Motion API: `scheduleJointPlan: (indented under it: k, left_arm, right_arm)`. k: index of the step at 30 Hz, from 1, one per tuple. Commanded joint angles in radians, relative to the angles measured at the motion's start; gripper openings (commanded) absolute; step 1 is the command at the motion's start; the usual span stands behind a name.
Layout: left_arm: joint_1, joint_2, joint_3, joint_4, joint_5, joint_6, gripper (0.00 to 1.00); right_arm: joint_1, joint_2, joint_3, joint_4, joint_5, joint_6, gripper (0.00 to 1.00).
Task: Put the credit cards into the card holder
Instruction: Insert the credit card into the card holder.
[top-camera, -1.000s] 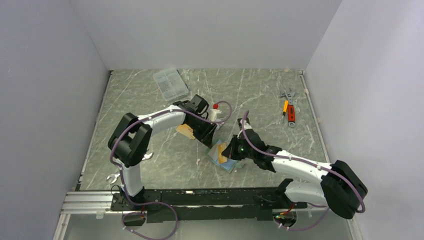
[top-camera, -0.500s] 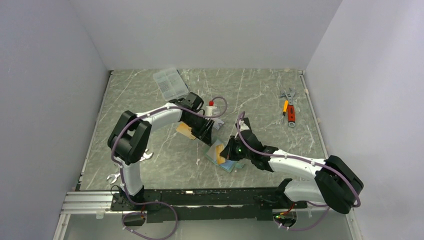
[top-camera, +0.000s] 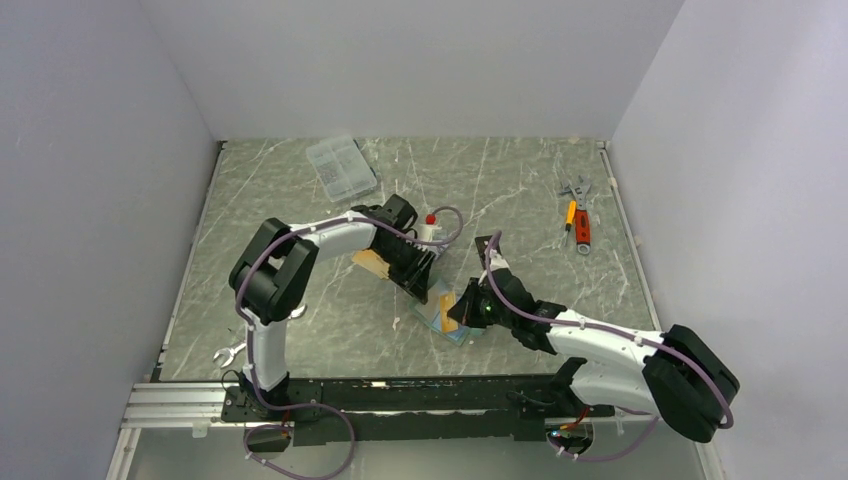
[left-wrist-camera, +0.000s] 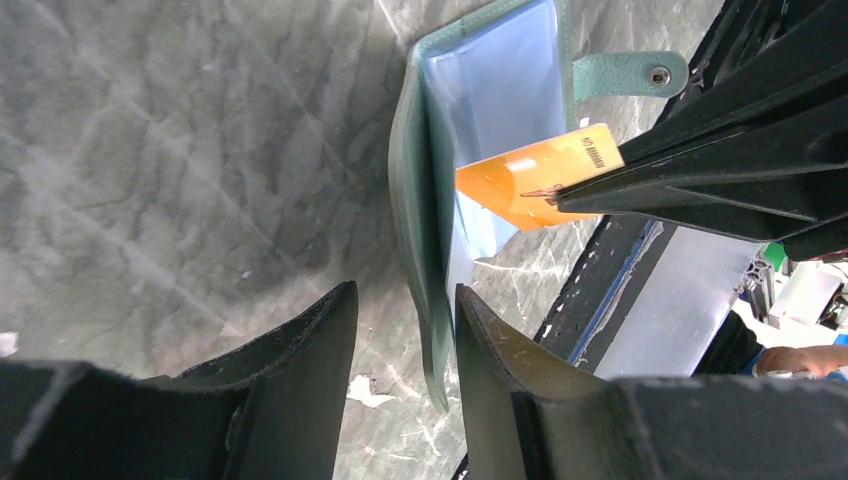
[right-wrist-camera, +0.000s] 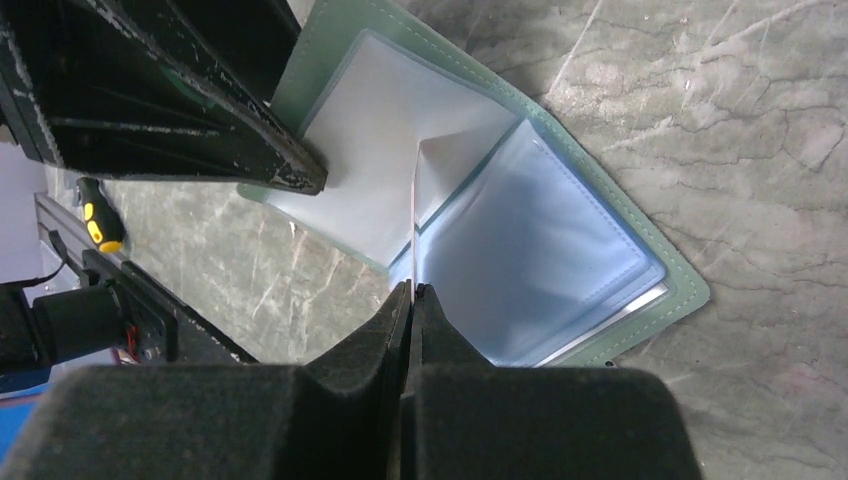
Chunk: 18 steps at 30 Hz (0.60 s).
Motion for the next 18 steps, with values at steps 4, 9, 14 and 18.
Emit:
scheduleJointPlan:
  k: [4, 9, 14, 18]
  left_arm:
    - [-0.033, 0.045, 0.055, 0.01, 0.036, -0.004, 0.44]
    - [-0.038, 0.063, 0.059, 0.015, 0.053, -0.037, 0.31]
    - [-0.009, 0.008, -0.001, 0.047, 0.07, -0.058, 0.06]
    - [0.02, -0.036, -0.036, 0.048, 0.057, -0.045, 0.0]
  right_arm:
    - [0.003, -0.001, -0.006, 0.054, 0.012, 0.008, 0.0]
    - [0.004, -0.064, -0.027, 0.012, 0.013, 0.009, 0.0]
    - [0.001, -0.201, -0.064, -0.055, 0.0, 0.023, 0.0]
    - [-0.006, -0.302, -0.092, -0.117, -0.026, 0.034, 0.0]
